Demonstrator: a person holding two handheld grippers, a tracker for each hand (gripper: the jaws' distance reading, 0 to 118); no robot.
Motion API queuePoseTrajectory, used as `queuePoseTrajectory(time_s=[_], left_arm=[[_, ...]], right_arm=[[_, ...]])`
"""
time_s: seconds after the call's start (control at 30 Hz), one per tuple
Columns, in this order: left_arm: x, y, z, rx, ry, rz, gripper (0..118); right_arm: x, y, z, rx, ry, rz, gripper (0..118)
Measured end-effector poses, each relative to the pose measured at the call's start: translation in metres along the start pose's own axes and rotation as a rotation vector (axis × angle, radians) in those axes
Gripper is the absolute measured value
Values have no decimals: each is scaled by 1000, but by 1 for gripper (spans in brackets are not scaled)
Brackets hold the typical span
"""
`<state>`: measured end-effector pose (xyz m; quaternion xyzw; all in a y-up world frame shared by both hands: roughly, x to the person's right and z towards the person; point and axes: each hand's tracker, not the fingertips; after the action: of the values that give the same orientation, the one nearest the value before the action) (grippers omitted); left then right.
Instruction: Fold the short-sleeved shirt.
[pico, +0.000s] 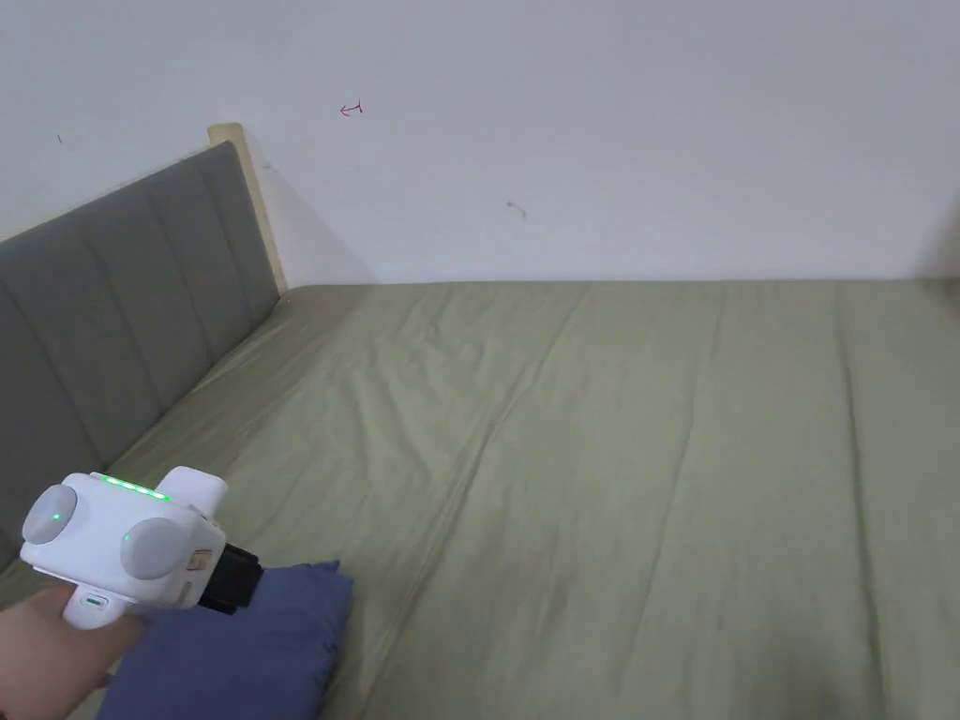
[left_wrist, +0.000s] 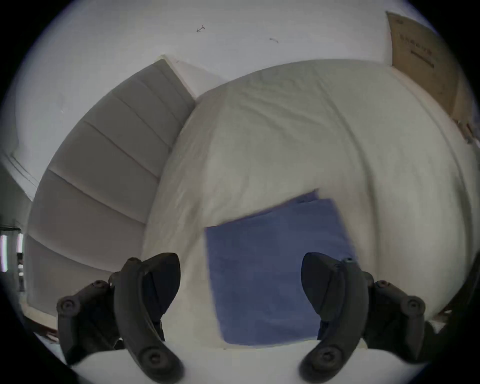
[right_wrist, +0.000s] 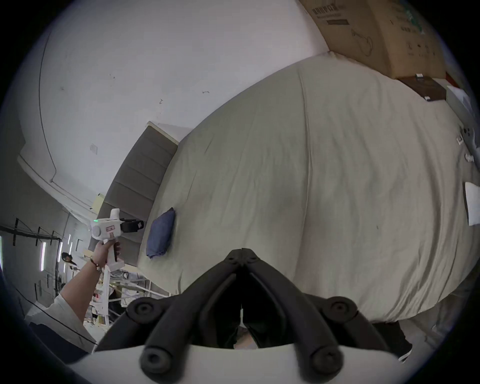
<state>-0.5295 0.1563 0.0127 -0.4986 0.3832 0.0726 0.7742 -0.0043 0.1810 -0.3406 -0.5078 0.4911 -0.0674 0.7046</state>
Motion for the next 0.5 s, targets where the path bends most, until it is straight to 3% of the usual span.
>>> queuePoseTrajectory(time_s=[0.03,0.07,0.1,0.13,0.2,0.27,0.33,0.43,0.5], left_arm=[[13,0,6,8,-58,10,91],[29,0,13,29,-112,21,72],[42,0,17,38,-168,34,30],[59,0,21,37,-234,60,0],[95,-1,30,53,-359,113,0],[130,4,38,65,-480,144,0],[174,12,58,81,-503,139,0],[215,28,81,123,-577,215,0],[242,38,110,231,-539,240,0]], right_arm=[[-4,2,-2,-2,0,11,0],[-7,5,-4,-5,-7,24,0],[-7,8,-6,-13,-22,38,0],[-11,13,-10,-40,-71,59,0],[-18,24,-20,-129,-201,82,0],[-15,33,-29,-182,-197,47,0],[-19,42,-32,-209,-238,29,0],[-26,56,-28,-155,-295,125,0],[-40,63,-19,-58,-347,209,0]])
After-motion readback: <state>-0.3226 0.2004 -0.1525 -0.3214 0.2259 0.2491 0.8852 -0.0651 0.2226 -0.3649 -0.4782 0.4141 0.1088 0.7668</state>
